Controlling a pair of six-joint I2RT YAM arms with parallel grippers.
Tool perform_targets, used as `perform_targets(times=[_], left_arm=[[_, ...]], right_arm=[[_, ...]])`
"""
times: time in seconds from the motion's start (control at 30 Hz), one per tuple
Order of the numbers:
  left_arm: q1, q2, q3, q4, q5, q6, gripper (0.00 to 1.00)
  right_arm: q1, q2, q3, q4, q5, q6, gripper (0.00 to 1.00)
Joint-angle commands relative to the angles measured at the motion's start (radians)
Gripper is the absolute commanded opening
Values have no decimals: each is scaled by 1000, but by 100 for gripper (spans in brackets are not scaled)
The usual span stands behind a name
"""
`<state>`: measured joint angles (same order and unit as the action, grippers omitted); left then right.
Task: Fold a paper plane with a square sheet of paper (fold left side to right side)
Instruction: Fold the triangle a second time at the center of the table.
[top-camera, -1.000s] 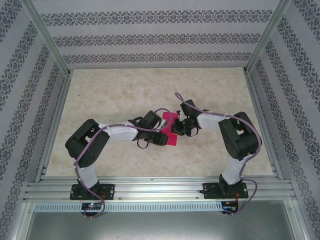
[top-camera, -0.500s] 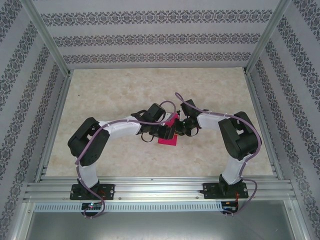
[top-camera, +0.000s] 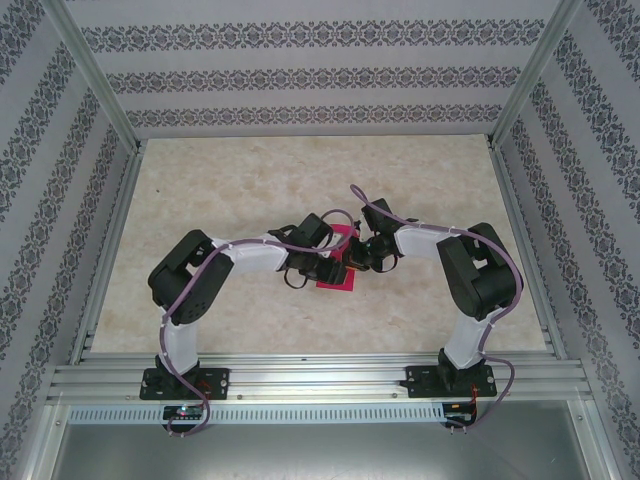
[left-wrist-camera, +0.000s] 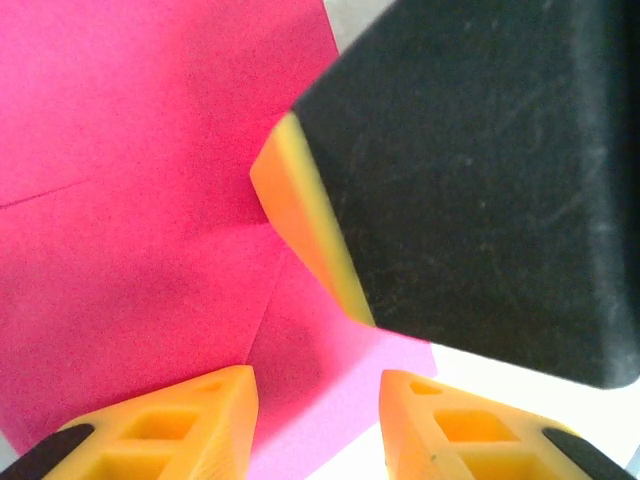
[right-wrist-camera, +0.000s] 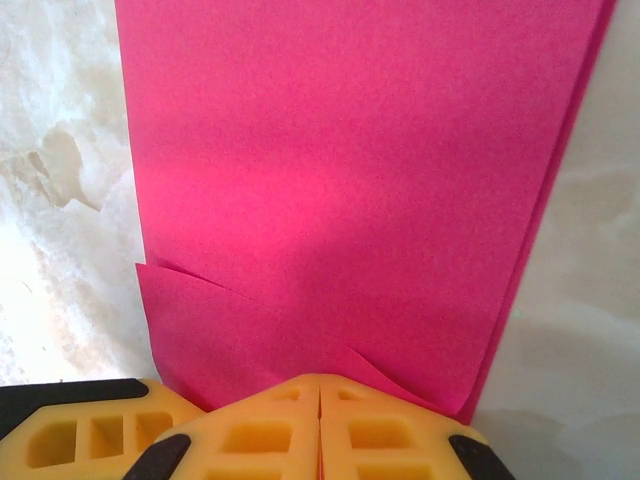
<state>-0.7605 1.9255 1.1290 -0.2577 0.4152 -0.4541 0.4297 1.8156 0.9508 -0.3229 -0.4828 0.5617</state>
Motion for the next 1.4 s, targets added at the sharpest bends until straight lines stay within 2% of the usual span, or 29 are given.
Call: perform_targets(times=[0.0,0.27,0.43,0.7,0.97,1.37], left_arm=[[-5,-41,-72,-53,-26,8,39],[-5,-146,-201,-79,-15,-9,39],[-2,-205,-259,-95,-44,-26,40],[38,-258,-171,-73,-5,-33,41],[46,-124,-36,-12,74,-31,41],[46,36,54,65,98,-46,40]], right_arm=[[-12,39,-1,-42,41,-23,8],[-20,47,1,-44,40,-27,8],[-22,48,2,-43,37,-26,8],[-21,48,5,-44,36,-26,8],[-21,47,4,-48,38,-29,8],[-21,48,5,-52,39,-31,8]])
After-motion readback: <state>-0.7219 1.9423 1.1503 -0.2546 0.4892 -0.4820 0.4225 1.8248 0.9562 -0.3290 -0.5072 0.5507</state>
